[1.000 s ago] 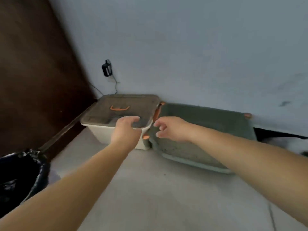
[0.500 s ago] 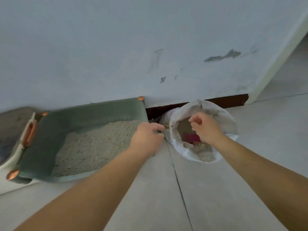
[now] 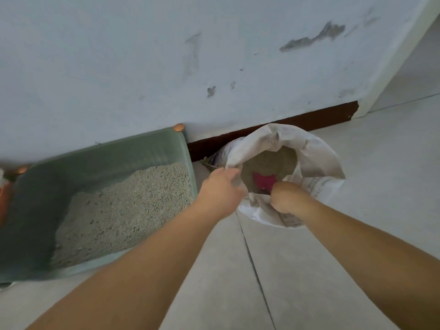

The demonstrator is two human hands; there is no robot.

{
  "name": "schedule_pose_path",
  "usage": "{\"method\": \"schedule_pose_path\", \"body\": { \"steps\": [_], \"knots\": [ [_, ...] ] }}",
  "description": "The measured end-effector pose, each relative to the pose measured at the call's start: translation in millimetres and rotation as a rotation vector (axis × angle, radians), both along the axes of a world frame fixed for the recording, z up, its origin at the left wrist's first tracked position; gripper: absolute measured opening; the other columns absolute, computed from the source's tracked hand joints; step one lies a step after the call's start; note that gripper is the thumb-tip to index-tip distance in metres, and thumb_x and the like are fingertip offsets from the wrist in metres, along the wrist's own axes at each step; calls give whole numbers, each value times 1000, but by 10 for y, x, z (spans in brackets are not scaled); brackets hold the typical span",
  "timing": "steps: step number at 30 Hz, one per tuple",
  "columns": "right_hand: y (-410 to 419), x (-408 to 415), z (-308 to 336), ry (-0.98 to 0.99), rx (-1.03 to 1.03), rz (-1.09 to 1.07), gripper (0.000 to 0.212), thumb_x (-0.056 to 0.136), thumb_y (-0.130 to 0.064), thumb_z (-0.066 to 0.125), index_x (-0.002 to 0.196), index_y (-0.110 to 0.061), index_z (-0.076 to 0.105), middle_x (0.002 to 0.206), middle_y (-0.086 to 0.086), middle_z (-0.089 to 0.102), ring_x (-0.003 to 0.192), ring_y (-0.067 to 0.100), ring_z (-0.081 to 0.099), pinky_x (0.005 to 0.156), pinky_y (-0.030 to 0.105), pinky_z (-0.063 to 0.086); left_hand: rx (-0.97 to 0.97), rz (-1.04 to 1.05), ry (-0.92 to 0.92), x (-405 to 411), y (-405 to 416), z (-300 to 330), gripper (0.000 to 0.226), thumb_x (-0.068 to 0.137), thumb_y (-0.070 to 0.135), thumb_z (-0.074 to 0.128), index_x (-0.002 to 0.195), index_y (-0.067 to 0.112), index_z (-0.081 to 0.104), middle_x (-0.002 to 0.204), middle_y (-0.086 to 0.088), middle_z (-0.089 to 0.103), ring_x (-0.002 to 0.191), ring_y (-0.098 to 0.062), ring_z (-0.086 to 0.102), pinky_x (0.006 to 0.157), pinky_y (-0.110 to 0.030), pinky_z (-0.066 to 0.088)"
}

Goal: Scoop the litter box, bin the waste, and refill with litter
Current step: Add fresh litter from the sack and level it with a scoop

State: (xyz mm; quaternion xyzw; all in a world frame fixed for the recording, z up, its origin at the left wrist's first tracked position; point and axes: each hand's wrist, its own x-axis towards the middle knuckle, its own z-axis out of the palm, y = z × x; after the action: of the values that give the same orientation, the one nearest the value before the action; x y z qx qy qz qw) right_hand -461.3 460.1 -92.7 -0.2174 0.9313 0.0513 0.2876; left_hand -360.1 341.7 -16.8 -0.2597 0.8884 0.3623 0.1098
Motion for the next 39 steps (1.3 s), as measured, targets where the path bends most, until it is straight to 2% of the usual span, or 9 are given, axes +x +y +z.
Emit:
{"method": "schedule_pose_path", "body": {
  "steps": [6,10,15,18,22,27,31,35,39],
  "knots": [
    [-26,-46,32,69,9,-34,28,96,-16,41,120,-12,56,119,5,58,110,24,56,78,29,40,-102,-77,44,-95,-140,-55,49,93,13,46,141,23,40,151,0,30,137,-22,33,109,-33,30],
    [-233,-109,-253,43,-91,-128,25,96,-18,43,113,-6,58,115,10,59,107,27,58,78,32,42,-49,-38,81,-138,-235,-91,49,93,14,47,140,26,40,151,5,33,136,-16,36,109,-28,28],
    [-524,-311,-608,-72,-276,-362,35,101,-25,34,126,-12,54,125,15,56,112,32,56,79,36,44,-51,-71,46,-101,-328,-94,49,94,18,47,140,30,39,150,8,35,129,-19,46,106,-31,36],
    [-493,-331,-662,-69,-390,-495,42,102,-33,32,112,-6,61,115,17,62,108,32,59,77,33,39,-65,-75,37,-65,-321,-89,49,94,19,48,140,33,39,152,10,31,123,-20,50,104,-34,42],
    [-388,-247,-706,-36,-406,-513,39,103,-27,32,111,-4,62,114,18,63,107,32,59,76,32,38,-103,-106,41,-24,-276,-80,50,94,18,47,141,33,38,153,9,28,135,-17,38,111,-34,32],
    [-270,-153,-584,-9,-435,-502,37,101,-32,30,115,-14,60,116,14,62,107,31,58,82,36,40,-95,-101,27,10,-222,-37,51,94,16,47,142,28,36,154,5,28,136,-16,36,107,-27,30],
    [-90,-11,-489,57,-397,-428,34,100,-29,34,111,-10,60,117,12,62,108,30,58,79,30,39,-30,-41,21,47,-135,49,52,94,14,47,143,27,36,151,4,34,129,-17,45,88,-20,34],
    [27,106,-422,84,-440,-441,35,100,-30,34,112,-10,60,117,12,62,110,30,56,79,31,39,-11,-2,28,78,-95,117,52,93,12,48,142,25,36,150,2,36,122,-22,52,90,-28,43],
    [173,247,-272,68,-472,-438,35,101,-31,35,111,-9,61,115,11,63,107,29,57,77,31,39,-34,8,36,176,-19,211,49,94,14,47,141,25,38,147,-1,40,121,-24,52,85,-26,41]
  ]
}}
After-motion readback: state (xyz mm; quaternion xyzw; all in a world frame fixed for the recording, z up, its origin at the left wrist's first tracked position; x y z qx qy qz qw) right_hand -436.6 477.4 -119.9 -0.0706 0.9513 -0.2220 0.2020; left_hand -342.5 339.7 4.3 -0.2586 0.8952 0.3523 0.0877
